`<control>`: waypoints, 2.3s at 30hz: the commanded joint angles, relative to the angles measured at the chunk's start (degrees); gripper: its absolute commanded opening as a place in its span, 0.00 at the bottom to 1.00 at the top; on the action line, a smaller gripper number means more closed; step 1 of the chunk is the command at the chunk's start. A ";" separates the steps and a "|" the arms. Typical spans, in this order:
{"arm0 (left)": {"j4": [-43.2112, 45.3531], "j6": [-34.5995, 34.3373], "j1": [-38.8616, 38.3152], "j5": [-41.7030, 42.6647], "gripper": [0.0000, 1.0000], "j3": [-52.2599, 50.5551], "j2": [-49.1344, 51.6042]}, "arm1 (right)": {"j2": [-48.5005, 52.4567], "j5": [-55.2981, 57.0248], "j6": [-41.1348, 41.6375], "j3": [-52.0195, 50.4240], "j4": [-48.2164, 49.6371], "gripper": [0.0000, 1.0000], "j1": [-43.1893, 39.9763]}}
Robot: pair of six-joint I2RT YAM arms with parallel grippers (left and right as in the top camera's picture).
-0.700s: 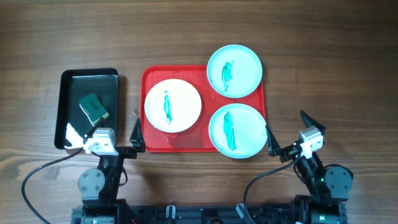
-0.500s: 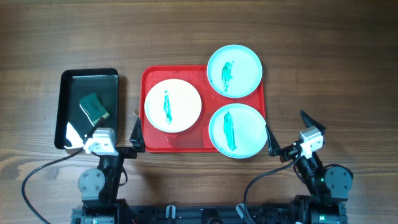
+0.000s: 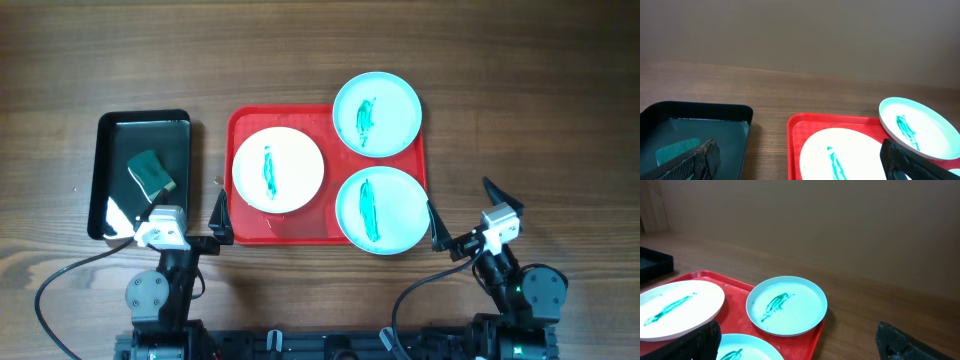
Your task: Clean dirty plates on tray and stack at the side
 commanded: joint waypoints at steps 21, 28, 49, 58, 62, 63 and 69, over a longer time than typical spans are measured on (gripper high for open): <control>-0.02 1.16 0.17 0.50 1.00 -0.31 -0.48 | -0.31 0.37 -0.52 -0.20 0.20 1.00 0.31; 0.63 1.03 0.15 6.56 1.00 -0.31 -0.48 | -0.31 0.35 -0.33 -0.20 1.90 1.00 0.31; -18.38 0.92 0.17 7.78 1.00 25.53 14.29 | 20.76 -16.11 15.08 18.01 8.92 1.00 0.31; -37.07 1.38 0.17 7.50 1.00 52.70 42.10 | 49.33 -27.71 18.99 41.99 -0.22 1.00 0.59; -51.01 1.33 0.15 4.42 1.00 66.93 56.28 | 61.40 -27.41 18.88 52.98 -10.21 1.00 4.74; -53.00 1.33 0.15 4.24 1.00 68.87 58.34 | 62.95 -26.84 18.86 54.53 -11.98 1.00 5.64; -60.83 1.33 0.15 3.89 1.00 78.77 71.12 | 77.66 -14.62 12.59 70.34 -33.11 1.00 14.95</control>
